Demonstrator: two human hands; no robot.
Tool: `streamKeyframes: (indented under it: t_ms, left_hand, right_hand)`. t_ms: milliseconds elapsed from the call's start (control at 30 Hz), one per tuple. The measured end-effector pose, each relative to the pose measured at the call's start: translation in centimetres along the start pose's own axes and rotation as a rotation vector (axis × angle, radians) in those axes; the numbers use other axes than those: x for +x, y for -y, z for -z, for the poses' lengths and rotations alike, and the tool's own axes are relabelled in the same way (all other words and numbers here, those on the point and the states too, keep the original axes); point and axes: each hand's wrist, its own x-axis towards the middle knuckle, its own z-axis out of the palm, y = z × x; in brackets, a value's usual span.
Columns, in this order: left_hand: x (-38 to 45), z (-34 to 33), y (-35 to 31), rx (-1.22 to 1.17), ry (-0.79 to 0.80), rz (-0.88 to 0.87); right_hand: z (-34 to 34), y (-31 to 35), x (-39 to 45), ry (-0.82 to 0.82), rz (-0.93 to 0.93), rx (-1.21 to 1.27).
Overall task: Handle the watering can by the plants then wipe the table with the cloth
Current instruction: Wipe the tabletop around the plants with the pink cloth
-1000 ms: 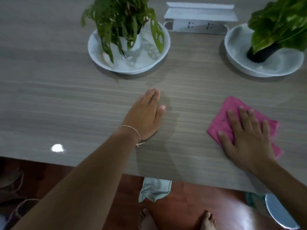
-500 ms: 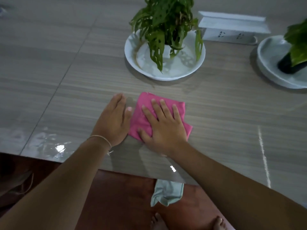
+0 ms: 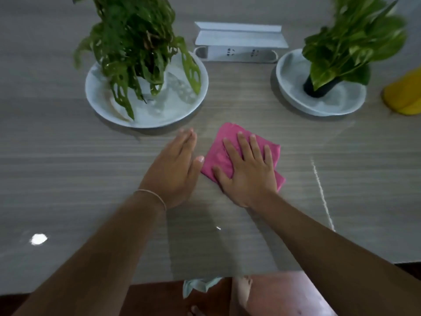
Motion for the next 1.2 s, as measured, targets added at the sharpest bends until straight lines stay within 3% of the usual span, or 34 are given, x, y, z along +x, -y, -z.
streamKeyframes:
  t_ms: [133,267,400,600,733,900,1200]
  left_hand:
    - [2.3,-1.4,-0.9,0.054,0.008,-0.028]
    - [4.8,-2.2,-1.3,0.029,0.042,0.076]
    - [6.3,-2.4,-0.9,0.057,0.036,0.074]
    - [5.9,-2.0,-0.8,0.036,0.024,0.114]
    - [2.8,-0.6,0.1,0.017,0.02,0.098]
    - [-1.7,1.8,4.2,0.029,-0.02,0.16]
    - [-10.9,7.8,12.9,0.021,-0.091,0.226]
  right_hand:
    - [0.7,-2.1,4.9,0.013,-0.004,0.022]
    - [1.3,-3.0,9.8,0.037,-0.028,0.019]
    - [1.7,-3.4,14.0,0.037,-0.019,0.028]
    - [1.3,-3.7,15.1,0.032,0.0,-0.002]
    - [1.7,-3.0,12.7,0.039,-0.033,-0.001]
    - [0.6,0.4,3.3,0.034,0.021,0.005]
    - [-2.7,16.7,-7.4,0.016,0.114,0.014]
